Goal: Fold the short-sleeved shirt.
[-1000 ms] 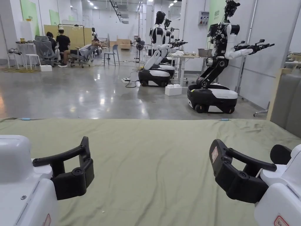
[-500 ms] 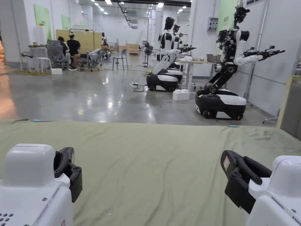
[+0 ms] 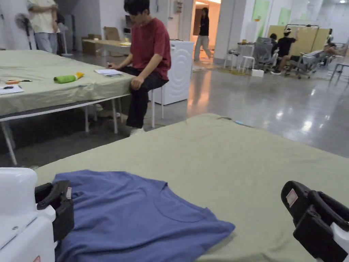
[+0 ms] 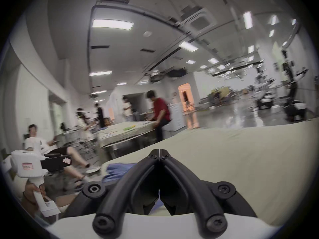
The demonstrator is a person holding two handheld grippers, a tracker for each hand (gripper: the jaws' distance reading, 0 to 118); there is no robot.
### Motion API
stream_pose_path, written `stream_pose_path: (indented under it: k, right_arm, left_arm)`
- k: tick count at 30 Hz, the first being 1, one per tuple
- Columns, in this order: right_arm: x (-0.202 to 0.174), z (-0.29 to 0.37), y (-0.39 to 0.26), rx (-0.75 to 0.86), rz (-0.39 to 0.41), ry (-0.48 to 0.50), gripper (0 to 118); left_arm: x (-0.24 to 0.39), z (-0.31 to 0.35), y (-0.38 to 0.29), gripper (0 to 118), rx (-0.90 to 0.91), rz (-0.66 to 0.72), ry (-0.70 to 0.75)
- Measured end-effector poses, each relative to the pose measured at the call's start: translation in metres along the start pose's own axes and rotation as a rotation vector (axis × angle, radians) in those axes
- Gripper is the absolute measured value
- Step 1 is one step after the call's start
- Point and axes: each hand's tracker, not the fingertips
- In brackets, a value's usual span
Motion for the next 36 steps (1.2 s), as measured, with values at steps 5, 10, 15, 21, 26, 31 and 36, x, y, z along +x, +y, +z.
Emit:
stream_pose_path:
  k: [5, 10, 15, 21, 26, 31, 36]
  right_arm:
    - [-0.032, -0.049, -0.020, -0.098, -0.083, 0.157, 2]
    - [-0.024, -0.062, -0.028, -0.150, -0.025, 0.072, 2]
    - [0.002, -0.059, -0.037, -0.217, -0.008, -0.044, 2]
    - [0.030, -0.058, -0.050, -0.298, -0.001, -0.145, 2]
    - [0.044, -0.060, -0.061, -0.344, -0.058, -0.165, 2]
    - [0.046, -0.058, -0.072, -0.383, -0.061, -0.180, 2]
    - [0.049, -0.054, -0.078, -0.418, -0.107, -0.176, 2]
  left_arm:
    - [-0.045, -0.025, -0.017, 0, -0.094, 0.065, 0.051]
    - [-0.036, -0.091, -0.036, 0, -0.196, 0.039, -0.063]
    - [-0.007, -0.162, -0.056, 33, -0.287, 0.067, -0.215]
    - [0.043, -0.219, -0.074, 96, -0.410, -0.008, -0.391]
    - [0.097, -0.237, -0.088, 96, -0.408, -0.267, -0.461]
    - [0.118, -0.258, -0.128, 100, -0.541, -0.348, -0.467]
    - [0.108, -0.253, -0.103, 36, -0.555, -0.174, -0.385]
